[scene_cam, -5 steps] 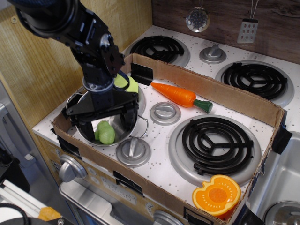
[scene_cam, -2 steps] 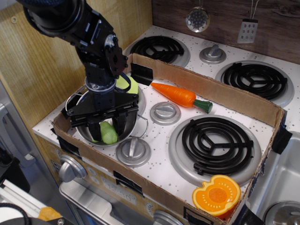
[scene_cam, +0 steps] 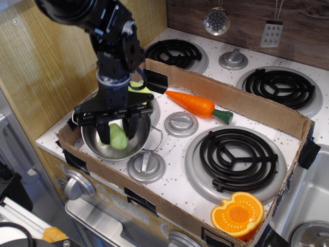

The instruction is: Take broccoli out of pan

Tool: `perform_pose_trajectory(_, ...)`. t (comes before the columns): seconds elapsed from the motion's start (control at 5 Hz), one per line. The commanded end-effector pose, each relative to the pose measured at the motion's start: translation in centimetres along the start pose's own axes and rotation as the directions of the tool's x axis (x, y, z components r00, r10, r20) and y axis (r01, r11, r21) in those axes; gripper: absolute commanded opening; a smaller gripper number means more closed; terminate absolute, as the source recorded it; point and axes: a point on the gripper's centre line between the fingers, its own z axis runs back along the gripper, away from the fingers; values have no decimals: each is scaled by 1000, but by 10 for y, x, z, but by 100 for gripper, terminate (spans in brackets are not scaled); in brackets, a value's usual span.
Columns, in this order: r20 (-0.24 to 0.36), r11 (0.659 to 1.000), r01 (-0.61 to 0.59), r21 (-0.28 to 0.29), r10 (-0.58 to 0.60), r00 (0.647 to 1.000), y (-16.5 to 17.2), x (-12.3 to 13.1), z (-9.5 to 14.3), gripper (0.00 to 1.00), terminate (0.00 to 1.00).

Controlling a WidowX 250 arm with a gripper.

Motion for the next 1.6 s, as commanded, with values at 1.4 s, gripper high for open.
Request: perform_pose_trajectory(1.4,203,882,190,-432,-110,973,-182,-47,51,0,0)
